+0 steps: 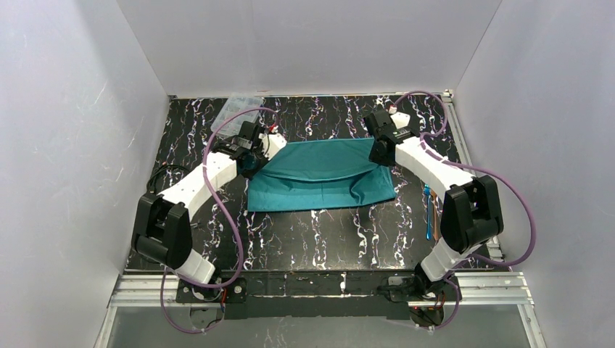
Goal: Fold the napkin into a case and place the utensils inside
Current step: Fold and flatten the napkin at the center of the board.
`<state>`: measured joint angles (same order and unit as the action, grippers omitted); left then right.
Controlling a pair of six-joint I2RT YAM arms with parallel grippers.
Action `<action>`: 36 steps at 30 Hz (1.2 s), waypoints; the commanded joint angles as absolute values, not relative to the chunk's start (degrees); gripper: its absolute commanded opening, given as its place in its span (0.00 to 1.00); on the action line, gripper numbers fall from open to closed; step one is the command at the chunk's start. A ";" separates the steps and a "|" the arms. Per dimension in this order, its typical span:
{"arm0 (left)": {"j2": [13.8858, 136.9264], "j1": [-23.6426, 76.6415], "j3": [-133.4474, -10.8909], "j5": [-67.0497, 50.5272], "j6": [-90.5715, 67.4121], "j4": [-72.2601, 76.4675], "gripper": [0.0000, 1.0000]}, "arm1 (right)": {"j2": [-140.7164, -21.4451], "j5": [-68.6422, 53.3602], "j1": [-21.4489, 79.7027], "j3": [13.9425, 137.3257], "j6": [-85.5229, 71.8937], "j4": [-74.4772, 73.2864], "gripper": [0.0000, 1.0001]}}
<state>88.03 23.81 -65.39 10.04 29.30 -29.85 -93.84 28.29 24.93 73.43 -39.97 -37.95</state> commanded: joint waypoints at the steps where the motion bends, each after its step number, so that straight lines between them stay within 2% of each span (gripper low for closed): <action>1: 89.11 23.73 -68.08 11.92 28.45 -28.42 0.00 | -94.45 29.05 24.84 77.33 -38.84 -34.78 0.01; 36: 95.63 23.03 -68.07 18.72 29.42 -18.22 0.00 | -107.97 31.11 21.36 87.21 -36.12 -31.02 0.01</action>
<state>95.53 23.35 -66.63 17.63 29.58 -18.94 -107.11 28.84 22.02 83.79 -36.91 -31.70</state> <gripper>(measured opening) 0.018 0.030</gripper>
